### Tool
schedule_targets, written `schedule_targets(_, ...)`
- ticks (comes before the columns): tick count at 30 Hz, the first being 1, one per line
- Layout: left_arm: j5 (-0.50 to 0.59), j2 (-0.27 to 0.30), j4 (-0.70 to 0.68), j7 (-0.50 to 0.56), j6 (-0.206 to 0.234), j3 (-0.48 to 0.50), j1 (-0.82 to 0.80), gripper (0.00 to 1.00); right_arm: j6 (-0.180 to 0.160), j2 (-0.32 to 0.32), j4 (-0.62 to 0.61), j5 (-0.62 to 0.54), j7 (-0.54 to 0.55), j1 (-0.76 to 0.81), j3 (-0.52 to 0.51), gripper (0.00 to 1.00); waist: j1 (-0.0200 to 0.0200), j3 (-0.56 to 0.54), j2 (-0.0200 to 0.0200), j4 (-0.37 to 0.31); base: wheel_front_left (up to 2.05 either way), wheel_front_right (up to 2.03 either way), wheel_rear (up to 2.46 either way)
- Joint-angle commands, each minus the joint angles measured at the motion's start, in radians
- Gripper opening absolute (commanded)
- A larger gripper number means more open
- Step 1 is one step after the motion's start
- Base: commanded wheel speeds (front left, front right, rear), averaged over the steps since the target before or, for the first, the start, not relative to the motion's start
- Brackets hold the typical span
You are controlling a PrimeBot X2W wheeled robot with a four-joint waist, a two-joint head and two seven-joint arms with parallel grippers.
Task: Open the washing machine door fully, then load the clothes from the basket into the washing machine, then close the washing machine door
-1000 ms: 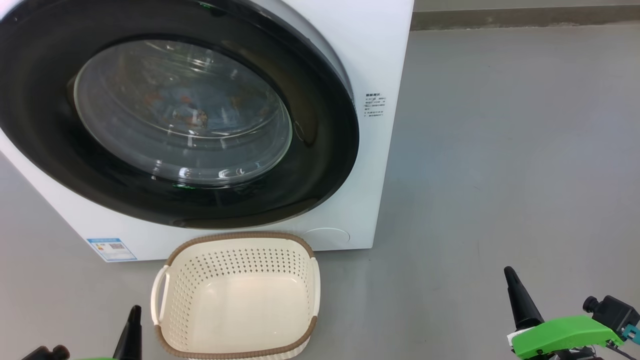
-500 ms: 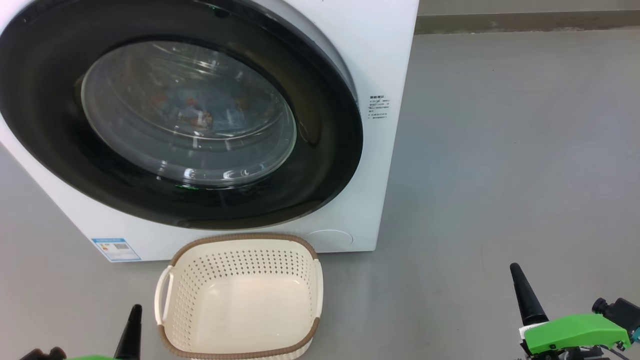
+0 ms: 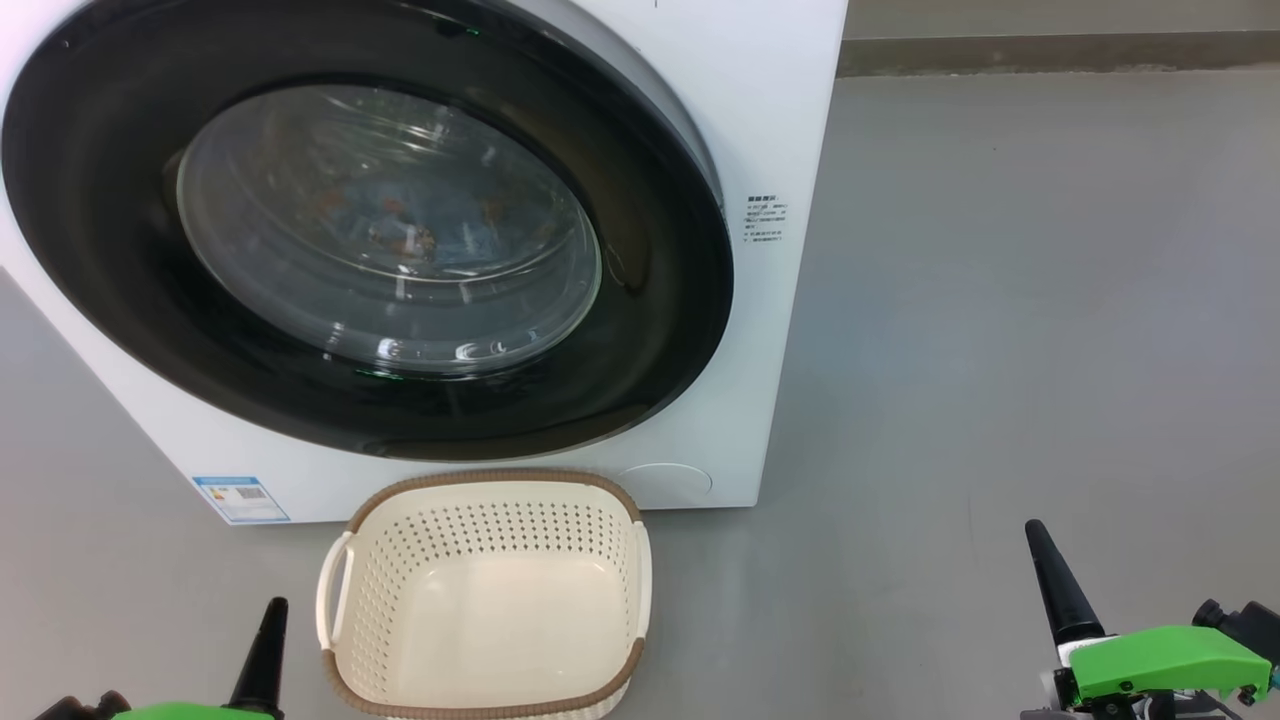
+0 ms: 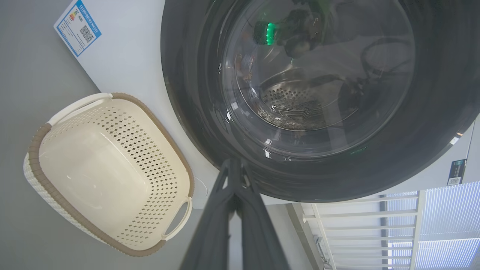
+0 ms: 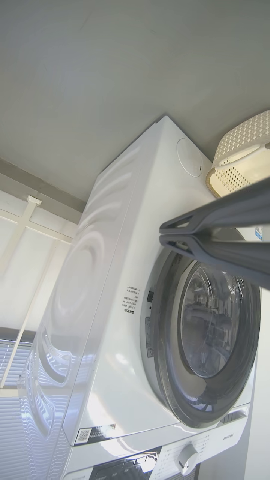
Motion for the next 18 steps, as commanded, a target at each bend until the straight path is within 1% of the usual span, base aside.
schedule_targets(1, -0.029, 0.006, -0.029, 0.009, -0.002, 0.033, -0.05, 0.0, 0.0, -0.001, -0.032, 0.03, 0.007, -0.025, 0.006, 0.0, 0.0, -0.001, 0.0, 0.001, 0.0, 0.0, 0.0)
schedule_targets(18, -0.182, -0.007, -0.033, 0.057, -0.002, 0.053, -0.066, 0.0, 0.0, 0.006, -0.054, 0.198, 0.055, -0.025, -0.011, 0.0, 0.0, -0.01, 0.0, 0.012, 0.0, 0.0, 0.0)
